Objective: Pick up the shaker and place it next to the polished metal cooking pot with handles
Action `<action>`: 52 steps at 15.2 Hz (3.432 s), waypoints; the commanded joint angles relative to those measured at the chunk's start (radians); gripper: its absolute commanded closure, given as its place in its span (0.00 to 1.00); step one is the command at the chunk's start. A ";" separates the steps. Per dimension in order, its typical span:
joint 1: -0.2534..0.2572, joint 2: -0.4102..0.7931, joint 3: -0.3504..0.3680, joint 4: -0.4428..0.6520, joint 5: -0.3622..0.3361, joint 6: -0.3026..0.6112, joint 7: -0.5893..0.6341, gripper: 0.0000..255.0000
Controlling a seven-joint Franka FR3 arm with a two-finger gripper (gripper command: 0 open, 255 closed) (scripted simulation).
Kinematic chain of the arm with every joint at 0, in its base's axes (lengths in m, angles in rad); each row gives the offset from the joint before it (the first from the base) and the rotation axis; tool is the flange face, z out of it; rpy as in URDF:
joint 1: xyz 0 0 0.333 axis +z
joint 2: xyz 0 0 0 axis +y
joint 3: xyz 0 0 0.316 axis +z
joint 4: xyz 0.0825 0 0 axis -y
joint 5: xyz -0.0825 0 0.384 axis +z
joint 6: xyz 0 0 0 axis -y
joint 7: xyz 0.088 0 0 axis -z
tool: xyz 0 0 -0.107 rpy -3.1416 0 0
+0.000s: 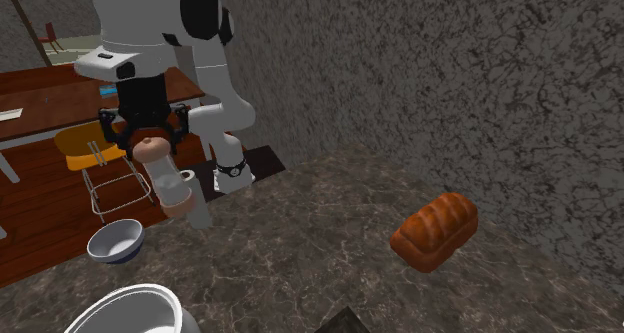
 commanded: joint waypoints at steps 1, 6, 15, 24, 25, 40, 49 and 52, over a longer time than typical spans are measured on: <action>-0.017 0.036 -0.031 0.032 0.003 0.013 -0.049 1.00; -0.065 0.148 -0.107 0.151 0.030 0.024 -0.174 1.00; -0.155 0.342 -0.193 0.345 0.110 0.036 -0.345 1.00; -0.147 0.305 -0.189 0.177 0.094 0.167 -0.322 1.00; -0.147 0.303 -0.189 0.161 0.093 0.181 -0.320 1.00; -0.146 0.297 -0.189 -0.048 0.084 0.383 -0.296 1.00; -0.148 0.318 -0.189 -0.144 0.087 0.499 -0.288 1.00; -0.149 0.330 -0.190 -0.172 0.089 0.538 -0.286 1.00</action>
